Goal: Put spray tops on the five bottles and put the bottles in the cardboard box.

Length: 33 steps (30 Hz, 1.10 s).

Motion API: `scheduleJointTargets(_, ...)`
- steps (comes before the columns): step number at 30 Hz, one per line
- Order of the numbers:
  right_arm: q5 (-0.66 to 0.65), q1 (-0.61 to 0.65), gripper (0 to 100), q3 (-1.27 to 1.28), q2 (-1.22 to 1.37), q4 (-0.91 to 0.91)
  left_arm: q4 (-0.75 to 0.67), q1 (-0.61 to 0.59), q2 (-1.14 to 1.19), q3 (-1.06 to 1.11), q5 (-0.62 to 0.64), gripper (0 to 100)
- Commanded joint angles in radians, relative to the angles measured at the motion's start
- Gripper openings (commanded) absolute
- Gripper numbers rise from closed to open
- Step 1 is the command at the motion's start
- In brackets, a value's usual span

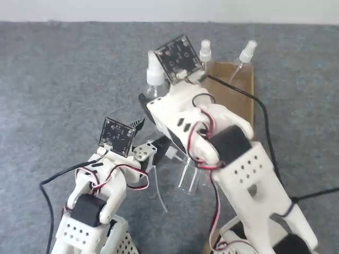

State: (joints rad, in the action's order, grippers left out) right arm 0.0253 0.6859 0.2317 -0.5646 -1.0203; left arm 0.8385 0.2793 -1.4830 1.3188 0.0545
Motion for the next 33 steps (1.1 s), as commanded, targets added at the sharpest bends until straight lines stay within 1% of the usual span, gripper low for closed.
scheduleJointTargets(1,0.003,0.001,0.6,0.017,-0.081,-0.001,-0.032,-0.008,-0.018,-0.004,-0.008,25)
scheduleJointTargets(4,0.003,-0.008,0.6,0.021,-0.087,0.002,-0.031,-0.008,-0.018,-0.002,-0.008,25)
scheduleJointTargets(6,0.003,-0.048,0.6,0.014,-0.085,0.021,-0.029,-0.008,-0.018,-0.001,-0.008,25)
scheduleJointTargets(10,0.003,-0.189,0.6,0.003,-0.082,0.113,-0.035,-0.011,-0.018,0.016,-0.009,25)
scheduleJointTargets(13,0.006,-0.272,0.6,0.023,-0.061,0.183,-0.04,-0.054,-0.018,0.018,-0.009,24)
scheduleJointTargets(15,0.008,-0.3,0.6,0.052,-0.021,0.248,-0.071,-0.094,-0.018,0.022,-0.005,19)
scheduleJointTargets(19,0.008,-0.334,0.6,0.132,0.079,0.418,-0.157,-0.15,-0.017,0.064,0.0,1)
scheduleJointTargets(21,0.008,-0.349,0.6,0.17,0.116,0.501,-0.175,-0.147,-0.012,0.077,0.0,2)
scheduleJointTargets(28,0.008,-0.375,0.6,0.328,0.203,0.766,-0.173,-0.146,-0.014,0.082,0.0,1)
scheduleJointTargets(33,0.008,-0.384,0.6,0.342,0.3,0.842,-0.173,-0.146,-0.015,0.082,0.0,1)
